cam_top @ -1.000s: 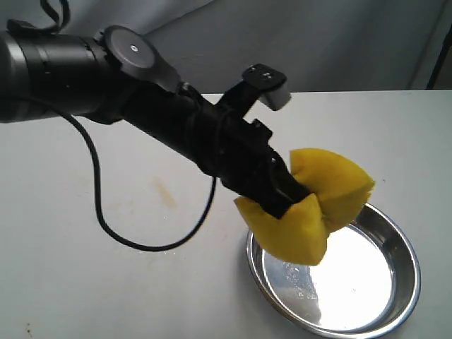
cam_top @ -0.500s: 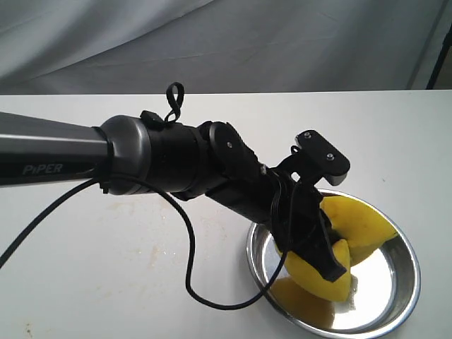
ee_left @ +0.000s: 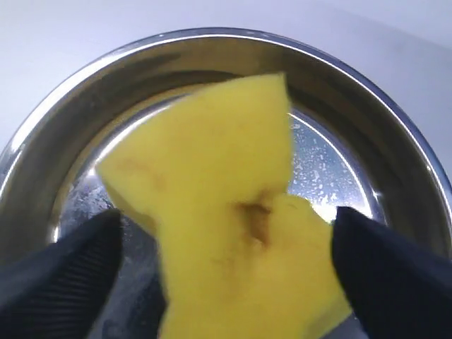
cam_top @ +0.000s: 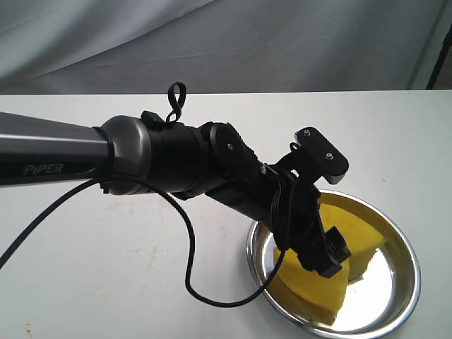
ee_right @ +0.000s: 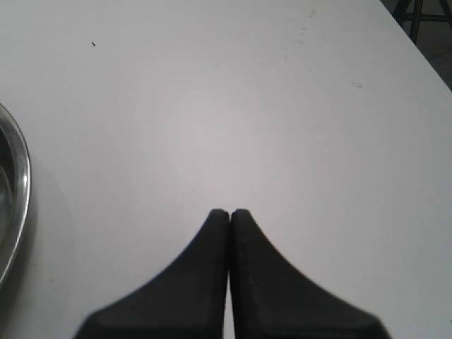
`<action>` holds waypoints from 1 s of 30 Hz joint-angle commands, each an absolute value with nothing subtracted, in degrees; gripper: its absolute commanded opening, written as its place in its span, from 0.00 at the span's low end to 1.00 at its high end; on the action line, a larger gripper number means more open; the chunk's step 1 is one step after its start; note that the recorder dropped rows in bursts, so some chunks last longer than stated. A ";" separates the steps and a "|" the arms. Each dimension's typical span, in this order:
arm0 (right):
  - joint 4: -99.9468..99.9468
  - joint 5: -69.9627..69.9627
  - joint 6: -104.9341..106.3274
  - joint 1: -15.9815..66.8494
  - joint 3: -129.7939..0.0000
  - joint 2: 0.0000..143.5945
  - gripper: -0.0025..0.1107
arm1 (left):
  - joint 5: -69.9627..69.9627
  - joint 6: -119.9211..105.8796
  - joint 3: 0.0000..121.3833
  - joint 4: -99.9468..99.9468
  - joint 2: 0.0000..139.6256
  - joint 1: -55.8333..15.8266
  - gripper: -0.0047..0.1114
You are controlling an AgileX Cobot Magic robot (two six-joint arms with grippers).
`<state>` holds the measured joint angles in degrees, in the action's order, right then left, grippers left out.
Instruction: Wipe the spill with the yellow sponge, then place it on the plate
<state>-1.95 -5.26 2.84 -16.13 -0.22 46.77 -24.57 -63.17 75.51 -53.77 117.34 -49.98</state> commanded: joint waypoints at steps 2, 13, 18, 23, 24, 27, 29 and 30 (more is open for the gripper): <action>-1.96 -6.16 2.57 -16.57 0.00 46.91 0.02 | -23.35 -63.24 75.58 -53.64 117.42 -50.22 0.94; -1.96 -6.16 2.57 -16.57 0.00 46.91 0.02 | -18.45 -63.05 75.58 -50.42 113.98 -49.42 0.94; -1.96 -6.16 2.57 -16.57 0.00 46.91 0.02 | -18.05 -62.95 75.58 -50.43 106.85 -46.98 0.94; -1.96 -6.16 2.57 -16.57 0.00 46.91 0.02 | -19.12 -60.94 75.46 -50.43 97.83 -39.58 0.94; -1.96 -6.16 2.57 -16.57 0.00 46.91 0.02 | -20.40 -59.85 75.19 -50.43 96.39 -37.34 0.94; -1.96 -6.16 2.57 -16.57 0.00 46.91 0.02 | -23.99 -60.41 72.16 -50.35 93.69 -32.12 0.94; -1.96 -6.16 2.57 -16.57 0.00 46.91 0.02 | -25.36 -60.41 68.11 -50.21 91.77 -28.19 0.94; -1.96 -6.16 2.57 -16.57 0.00 46.91 0.02 | -25.48 -60.41 66.59 -50.21 90.99 -26.73 0.94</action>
<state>-1.95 -5.26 2.84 -16.13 -0.22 46.77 -24.06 -61.04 70.02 -50.49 92.94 -30.10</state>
